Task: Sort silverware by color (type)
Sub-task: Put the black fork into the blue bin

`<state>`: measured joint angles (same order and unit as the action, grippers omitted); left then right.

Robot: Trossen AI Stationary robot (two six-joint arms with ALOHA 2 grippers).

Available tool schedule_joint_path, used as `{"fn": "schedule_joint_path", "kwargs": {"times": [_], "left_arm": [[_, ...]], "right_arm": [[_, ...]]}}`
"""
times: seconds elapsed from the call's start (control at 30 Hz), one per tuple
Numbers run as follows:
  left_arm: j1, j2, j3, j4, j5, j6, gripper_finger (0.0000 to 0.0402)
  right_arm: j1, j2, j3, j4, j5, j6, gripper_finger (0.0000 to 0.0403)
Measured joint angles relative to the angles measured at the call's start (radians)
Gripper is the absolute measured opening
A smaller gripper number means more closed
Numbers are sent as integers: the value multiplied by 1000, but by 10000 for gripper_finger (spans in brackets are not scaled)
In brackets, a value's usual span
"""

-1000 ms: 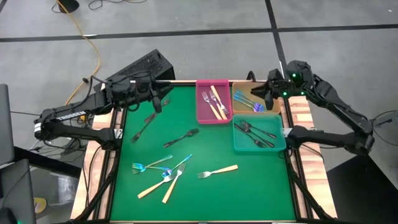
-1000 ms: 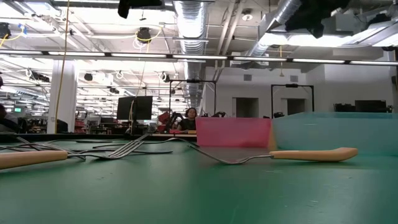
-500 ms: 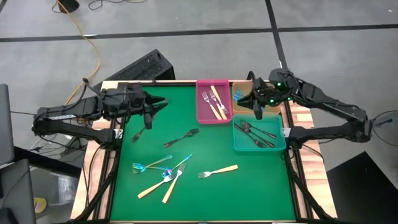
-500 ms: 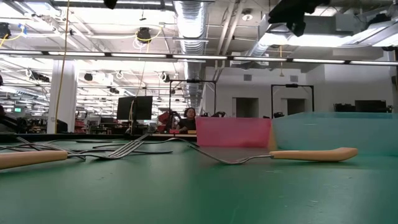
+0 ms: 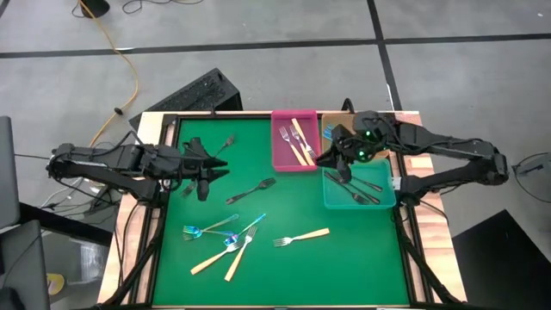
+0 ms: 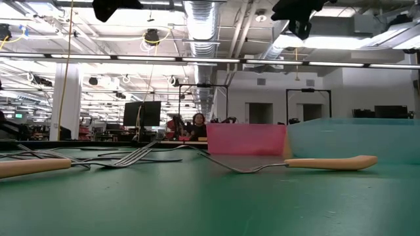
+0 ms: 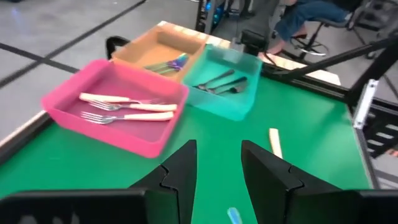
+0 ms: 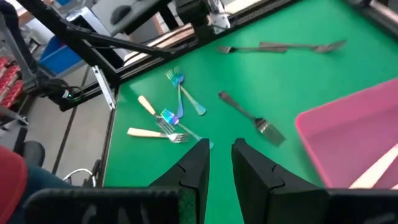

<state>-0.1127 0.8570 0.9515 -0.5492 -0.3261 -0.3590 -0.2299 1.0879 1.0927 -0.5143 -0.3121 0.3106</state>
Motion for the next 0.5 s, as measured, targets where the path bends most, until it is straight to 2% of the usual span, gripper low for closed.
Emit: {"fn": "schedule_joint_path", "kwargs": {"times": [0.5], "left_arm": [[-65,28,-8,-79,-3,-165,109]], "right_arm": [[176,16,-1,-57,87,-31,93]]}}
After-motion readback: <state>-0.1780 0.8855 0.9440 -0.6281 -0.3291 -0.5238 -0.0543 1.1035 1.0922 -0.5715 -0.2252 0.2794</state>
